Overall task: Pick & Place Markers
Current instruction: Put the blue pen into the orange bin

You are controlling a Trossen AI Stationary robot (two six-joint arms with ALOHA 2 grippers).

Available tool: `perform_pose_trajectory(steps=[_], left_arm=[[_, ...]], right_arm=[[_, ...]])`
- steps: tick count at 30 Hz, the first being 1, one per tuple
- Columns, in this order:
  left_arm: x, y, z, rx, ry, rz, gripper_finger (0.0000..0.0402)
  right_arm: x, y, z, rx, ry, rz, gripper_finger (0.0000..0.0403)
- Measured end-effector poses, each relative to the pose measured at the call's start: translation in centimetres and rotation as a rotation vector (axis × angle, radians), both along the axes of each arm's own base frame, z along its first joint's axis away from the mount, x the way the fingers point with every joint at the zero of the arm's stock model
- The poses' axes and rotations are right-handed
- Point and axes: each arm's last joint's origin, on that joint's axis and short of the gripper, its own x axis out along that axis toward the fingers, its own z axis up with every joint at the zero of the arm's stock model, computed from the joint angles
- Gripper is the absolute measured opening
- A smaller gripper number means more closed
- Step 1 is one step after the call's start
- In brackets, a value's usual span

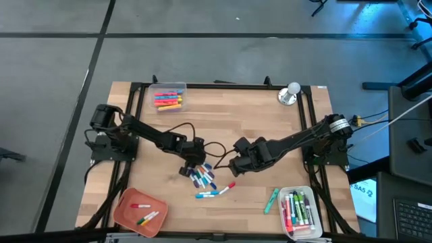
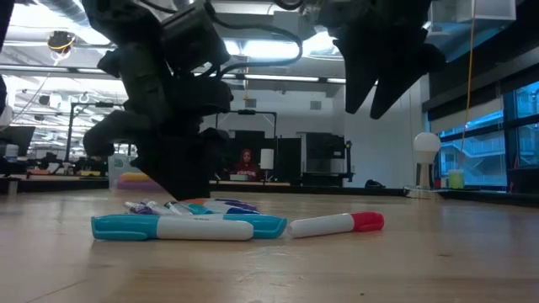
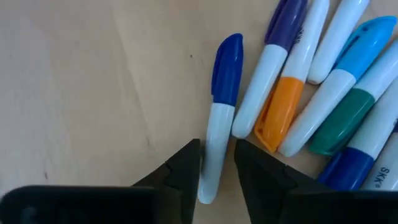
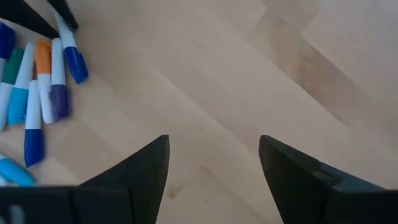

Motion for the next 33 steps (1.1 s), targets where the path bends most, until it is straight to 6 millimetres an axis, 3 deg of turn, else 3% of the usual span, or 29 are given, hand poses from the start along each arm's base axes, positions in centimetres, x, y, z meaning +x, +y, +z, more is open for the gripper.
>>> perform_pose_trajectory(steps=[4, 8, 11, 13, 16, 20, 24, 33], left_arm=[[-0.1, 0.0, -0.3, -0.016, 0.026, 0.029, 0.0058], [-0.6, 0.4, 0.9, -0.03, 0.027, 0.076, 0.0028], [-2.5, 0.9, 2.6, 0.004, 0.099, 0.128, 0.0028], [-3.6, 1.0, 5.0, 0.017, 0.089, 0.163, 0.0029], [-6.6, 0.6, 7.8, 0.011, 0.164, 0.213, 0.004], [-10.7, -1.3, 11.0, -0.099, 0.187, 0.239, 0.0033], [-14.0, -4.0, 12.7, -0.266, 0.241, 0.198, 0.0029], [-18.9, -10.1, 13.1, -0.389, 0.393, 0.14, 0.0033]], right_arm=[[0.0, -0.1, 0.0, -0.027, -0.004, -0.001, 0.0247], [0.0, -0.2, 0.0, -0.049, -0.003, 0.01, 0.0247], [0.1, -0.4, 0.1, -0.056, -0.001, 0.009, 0.0247], [0.1, -0.6, 0.0, -0.061, 0.009, 0.01, 0.0247], [0.2, -0.9, 0.1, -0.074, 0.016, 0.026, 0.0247], [0.3, -1.4, 0.1, -0.09, 0.016, 0.028, 0.0247], [0.9, -2.0, 0.2, -0.095, -0.006, 0.051, 0.0247], [2.2, -3.1, 0.5, -0.103, -0.073, 0.1, 0.0247]])
